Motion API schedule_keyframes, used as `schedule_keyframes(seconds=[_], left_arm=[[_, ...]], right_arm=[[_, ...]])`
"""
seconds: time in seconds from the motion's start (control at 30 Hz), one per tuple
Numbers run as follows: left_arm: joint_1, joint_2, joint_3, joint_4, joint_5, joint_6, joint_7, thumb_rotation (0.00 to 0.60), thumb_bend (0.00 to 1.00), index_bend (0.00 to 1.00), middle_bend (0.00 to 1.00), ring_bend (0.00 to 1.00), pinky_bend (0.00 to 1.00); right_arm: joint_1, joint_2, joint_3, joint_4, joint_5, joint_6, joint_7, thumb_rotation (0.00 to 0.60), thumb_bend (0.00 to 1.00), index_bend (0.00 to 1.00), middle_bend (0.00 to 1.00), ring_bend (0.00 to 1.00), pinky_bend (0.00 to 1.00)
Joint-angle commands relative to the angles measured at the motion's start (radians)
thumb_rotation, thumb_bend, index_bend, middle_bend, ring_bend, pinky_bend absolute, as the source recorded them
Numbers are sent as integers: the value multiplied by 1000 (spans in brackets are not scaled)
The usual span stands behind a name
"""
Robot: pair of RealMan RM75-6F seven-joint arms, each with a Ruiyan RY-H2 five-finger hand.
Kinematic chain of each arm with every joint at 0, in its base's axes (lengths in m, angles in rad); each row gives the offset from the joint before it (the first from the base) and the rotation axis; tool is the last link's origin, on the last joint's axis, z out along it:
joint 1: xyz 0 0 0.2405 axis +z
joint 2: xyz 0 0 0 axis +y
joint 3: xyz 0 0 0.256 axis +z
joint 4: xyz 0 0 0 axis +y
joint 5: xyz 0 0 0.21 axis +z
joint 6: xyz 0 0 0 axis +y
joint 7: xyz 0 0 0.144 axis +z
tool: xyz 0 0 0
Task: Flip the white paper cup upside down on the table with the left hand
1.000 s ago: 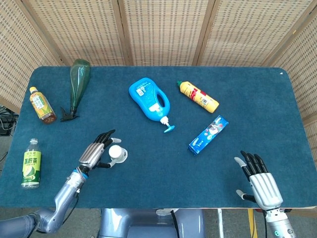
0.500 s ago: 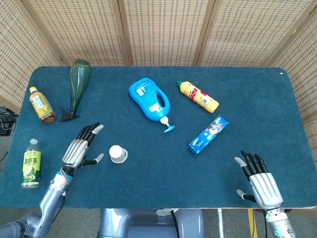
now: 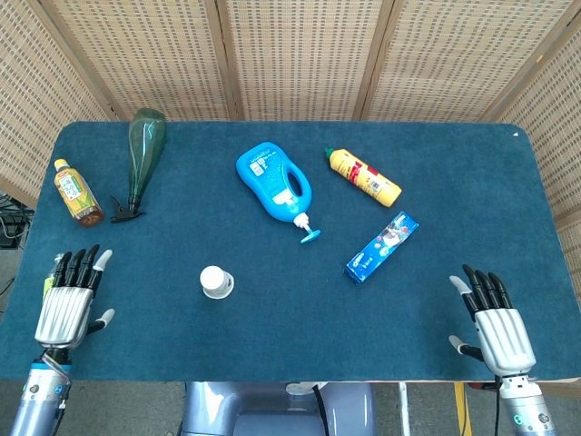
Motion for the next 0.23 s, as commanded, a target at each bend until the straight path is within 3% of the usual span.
schedule_keyframes(seconds=[0.03, 0.23], left_arm=[[38, 34, 20, -41, 14, 40, 25, 600, 162, 0, 0, 0, 0], [60, 56, 32, -50, 29, 26, -6, 600, 162, 0, 0, 0, 0]], right_arm=[[-1, -1, 1, 0, -4, 6, 0, 600, 65, 0, 0, 0, 0], [-6, -21, 2, 21, -36, 40, 0, 600, 66, 0, 0, 0, 0]])
